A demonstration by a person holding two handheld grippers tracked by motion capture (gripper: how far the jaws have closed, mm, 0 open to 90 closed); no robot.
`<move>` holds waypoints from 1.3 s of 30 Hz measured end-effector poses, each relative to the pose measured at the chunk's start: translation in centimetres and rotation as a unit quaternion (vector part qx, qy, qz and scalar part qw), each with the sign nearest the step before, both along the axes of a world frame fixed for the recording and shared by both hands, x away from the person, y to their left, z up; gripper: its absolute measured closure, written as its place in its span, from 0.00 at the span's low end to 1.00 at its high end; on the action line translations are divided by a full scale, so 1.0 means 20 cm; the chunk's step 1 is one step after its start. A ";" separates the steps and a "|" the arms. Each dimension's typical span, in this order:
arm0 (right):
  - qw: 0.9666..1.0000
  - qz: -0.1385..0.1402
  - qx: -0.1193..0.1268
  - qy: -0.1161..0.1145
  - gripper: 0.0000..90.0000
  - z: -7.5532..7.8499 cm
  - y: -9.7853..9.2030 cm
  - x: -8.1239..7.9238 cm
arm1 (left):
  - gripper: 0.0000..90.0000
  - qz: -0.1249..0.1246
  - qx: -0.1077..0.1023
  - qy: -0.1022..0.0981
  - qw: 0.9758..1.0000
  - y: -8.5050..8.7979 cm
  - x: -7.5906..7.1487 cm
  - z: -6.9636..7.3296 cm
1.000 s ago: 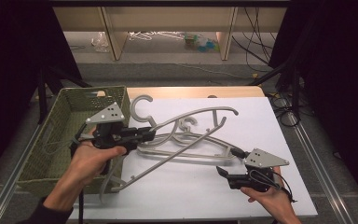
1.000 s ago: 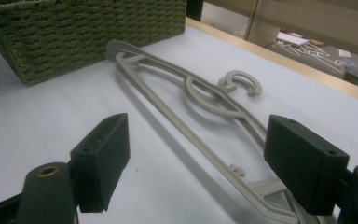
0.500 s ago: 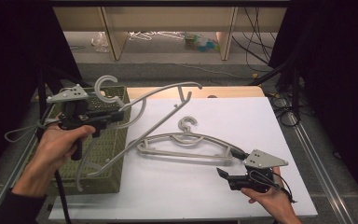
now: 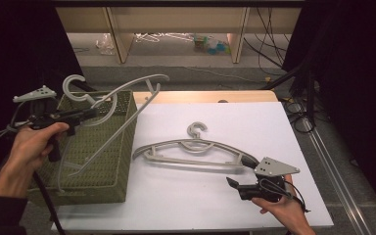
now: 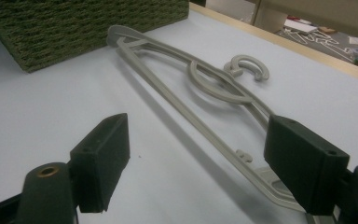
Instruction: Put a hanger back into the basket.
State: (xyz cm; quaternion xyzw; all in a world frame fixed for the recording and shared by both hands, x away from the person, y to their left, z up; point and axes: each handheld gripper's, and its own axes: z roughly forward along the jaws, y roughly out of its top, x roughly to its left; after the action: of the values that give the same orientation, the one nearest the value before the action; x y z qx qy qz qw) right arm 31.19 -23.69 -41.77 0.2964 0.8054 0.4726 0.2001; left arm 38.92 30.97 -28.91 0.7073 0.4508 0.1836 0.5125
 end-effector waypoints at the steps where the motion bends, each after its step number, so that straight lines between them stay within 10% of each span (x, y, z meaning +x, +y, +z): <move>1: 1.000 0.001 0.002 -0.001 0.26 0.00 0.00 0.00 | 0.88 0.009 0.006 0.000 1.000 0.03 0.01 -0.01; 22: 1.000 0.009 -0.005 0.009 0.26 -0.02 0.02 0.01 | 0.88 0.075 0.063 0.033 0.995 0.34 0.13 -0.14; 39: 1.000 0.012 -0.009 0.014 0.26 -0.03 0.03 0.02 | 0.88 0.064 0.123 0.074 0.988 0.34 0.21 -0.24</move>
State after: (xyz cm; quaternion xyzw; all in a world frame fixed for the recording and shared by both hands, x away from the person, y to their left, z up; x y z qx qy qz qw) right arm 31.55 -23.19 -42.39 0.2916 0.8158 0.4634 0.1864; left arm 43.18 37.82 -33.66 0.7463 0.5058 0.2175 0.3740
